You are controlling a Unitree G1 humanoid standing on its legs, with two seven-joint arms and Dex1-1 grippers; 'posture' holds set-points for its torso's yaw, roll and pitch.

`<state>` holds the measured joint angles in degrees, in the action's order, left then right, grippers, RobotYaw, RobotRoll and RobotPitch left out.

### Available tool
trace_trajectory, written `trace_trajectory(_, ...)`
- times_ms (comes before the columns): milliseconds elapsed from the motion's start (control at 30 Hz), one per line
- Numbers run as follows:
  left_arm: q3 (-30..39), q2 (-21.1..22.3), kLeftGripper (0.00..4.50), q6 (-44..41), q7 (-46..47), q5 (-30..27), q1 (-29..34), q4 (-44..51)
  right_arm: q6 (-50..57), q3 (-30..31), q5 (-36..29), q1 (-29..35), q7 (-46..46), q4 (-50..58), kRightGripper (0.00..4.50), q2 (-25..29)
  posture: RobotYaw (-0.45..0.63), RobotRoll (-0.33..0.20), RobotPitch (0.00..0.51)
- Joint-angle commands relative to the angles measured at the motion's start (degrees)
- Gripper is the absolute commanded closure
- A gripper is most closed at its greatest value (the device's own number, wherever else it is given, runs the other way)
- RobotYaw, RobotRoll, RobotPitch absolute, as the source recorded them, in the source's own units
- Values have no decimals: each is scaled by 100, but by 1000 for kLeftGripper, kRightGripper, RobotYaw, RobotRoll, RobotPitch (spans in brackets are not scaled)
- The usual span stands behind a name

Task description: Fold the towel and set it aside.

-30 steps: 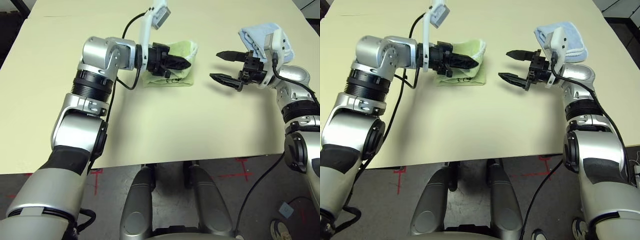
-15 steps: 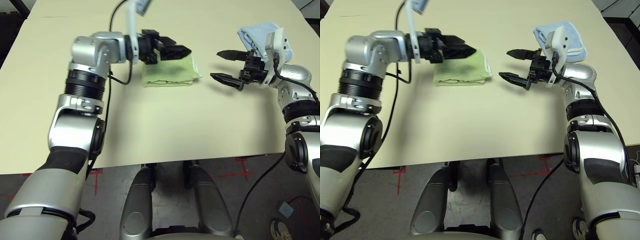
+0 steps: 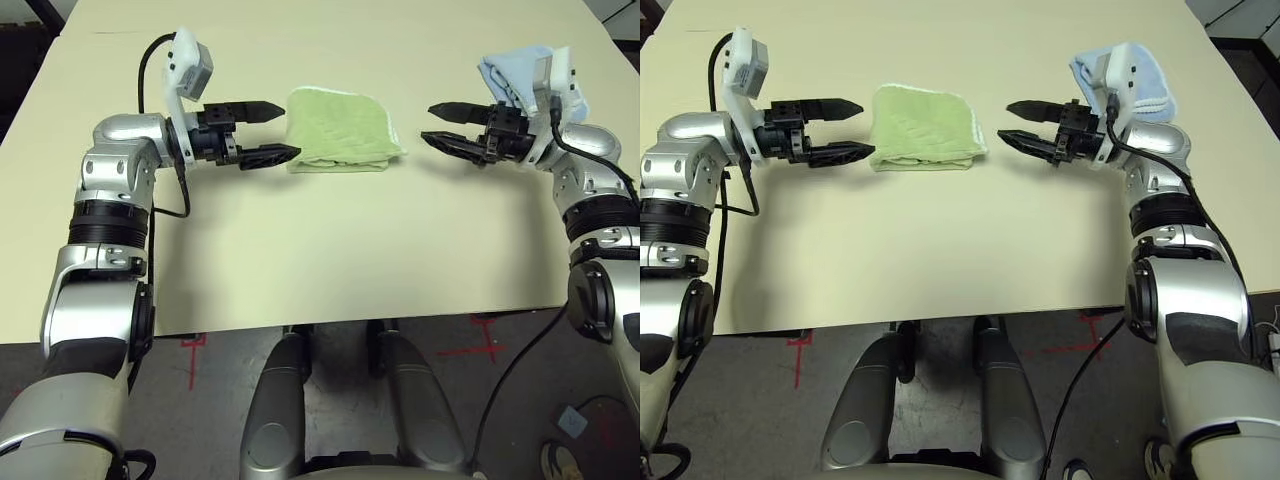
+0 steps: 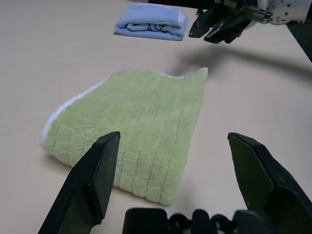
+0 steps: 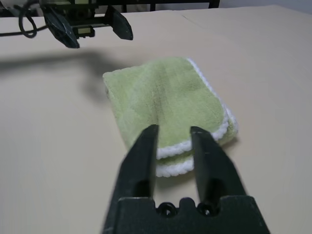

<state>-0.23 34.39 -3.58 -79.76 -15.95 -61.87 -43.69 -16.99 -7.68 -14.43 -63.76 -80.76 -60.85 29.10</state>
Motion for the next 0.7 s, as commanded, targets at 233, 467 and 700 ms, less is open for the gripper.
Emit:
trace_trajectory(233, -36, -250, 181, 1138, -282, 345, -473, -1045, 93, -27, -53, 71, -90, 129, 4498, -58, 7, 0, 296)
trace_trajectory(467, -14, -254, 2484, 1426, -429, 454, -645, -1454, 160, -25, -75, 97, -110, 230, 4500, -99, 6, 0, 293)
trace_trajectory(700, 45, -398, 4473, 1647, -346, 518, -831, -1750, 337, -84, -151, -80, 169, 237, 4500, -354, 4, 0, 290)
